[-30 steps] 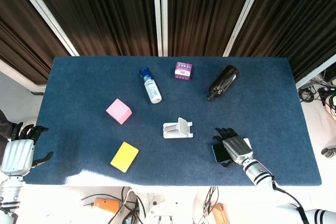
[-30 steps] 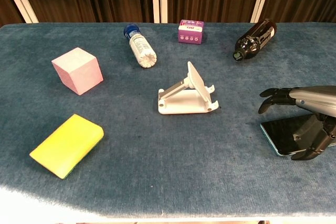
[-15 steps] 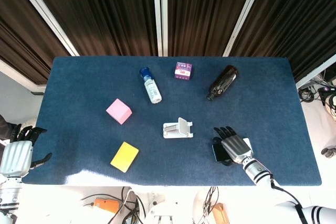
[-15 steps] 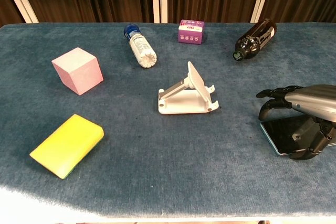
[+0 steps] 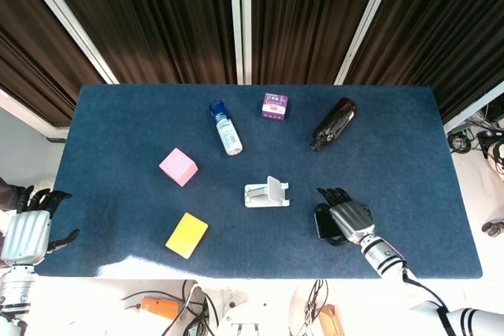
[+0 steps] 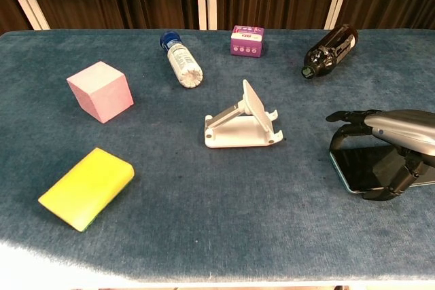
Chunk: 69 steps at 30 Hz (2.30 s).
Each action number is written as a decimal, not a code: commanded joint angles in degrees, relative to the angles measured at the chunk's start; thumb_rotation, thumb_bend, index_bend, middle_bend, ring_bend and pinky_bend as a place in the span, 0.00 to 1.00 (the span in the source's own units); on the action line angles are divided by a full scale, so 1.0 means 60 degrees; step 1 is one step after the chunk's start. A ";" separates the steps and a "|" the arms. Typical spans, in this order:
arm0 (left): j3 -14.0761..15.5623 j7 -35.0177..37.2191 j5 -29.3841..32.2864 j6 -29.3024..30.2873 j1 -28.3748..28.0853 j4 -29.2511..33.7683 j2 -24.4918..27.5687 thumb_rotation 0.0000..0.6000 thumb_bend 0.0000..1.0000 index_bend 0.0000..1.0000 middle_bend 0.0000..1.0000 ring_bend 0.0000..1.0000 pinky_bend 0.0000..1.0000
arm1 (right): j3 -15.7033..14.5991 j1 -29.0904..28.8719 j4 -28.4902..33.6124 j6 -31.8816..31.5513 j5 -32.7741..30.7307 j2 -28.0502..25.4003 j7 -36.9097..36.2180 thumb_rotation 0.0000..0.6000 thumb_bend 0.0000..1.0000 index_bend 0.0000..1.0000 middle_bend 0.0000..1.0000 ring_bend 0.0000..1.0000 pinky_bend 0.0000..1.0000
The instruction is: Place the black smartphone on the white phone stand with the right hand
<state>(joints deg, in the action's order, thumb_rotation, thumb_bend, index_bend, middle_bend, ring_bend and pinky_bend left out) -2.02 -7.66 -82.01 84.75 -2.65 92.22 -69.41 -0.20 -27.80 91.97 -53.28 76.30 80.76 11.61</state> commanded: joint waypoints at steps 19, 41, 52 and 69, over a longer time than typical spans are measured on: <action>-0.0001 -0.0076 0.0019 -0.0010 0.0003 0.0070 0.0046 1.00 0.11 0.27 0.24 0.13 0.00 | 0.0119 -0.0085 -0.2153 -0.0998 0.2013 0.1452 -0.5259 1.00 0.50 0.58 0.41 0.37 0.47; -0.0030 -0.0504 0.0071 -0.0081 -0.0081 0.0553 0.0252 1.00 0.11 0.27 0.24 0.13 0.00 | 0.1269 -0.1235 -0.2996 -0.2867 0.3033 0.1771 -1.0344 1.00 0.50 0.58 0.42 0.37 0.53; -0.0039 -0.0735 0.0157 -0.0120 -0.0111 0.0771 0.0343 1.00 0.11 0.27 0.24 0.13 0.00 | 0.1442 -0.1730 -0.5237 -0.3249 0.2835 0.3695 -1.2547 1.00 0.50 0.55 0.42 0.36 0.51; -0.0044 -0.0939 0.0238 -0.0132 -0.0138 0.0952 0.0399 1.00 0.11 0.27 0.24 0.13 0.00 | 0.1092 -0.2115 -0.7117 -0.3687 0.3013 0.4810 -1.4162 1.00 0.50 0.47 0.40 0.30 0.45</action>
<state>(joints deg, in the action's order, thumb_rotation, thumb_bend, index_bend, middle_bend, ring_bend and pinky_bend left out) -2.28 -13.30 -80.58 83.96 -3.47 97.93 -67.03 6.49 -40.34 49.49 -75.22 94.32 109.38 -73.04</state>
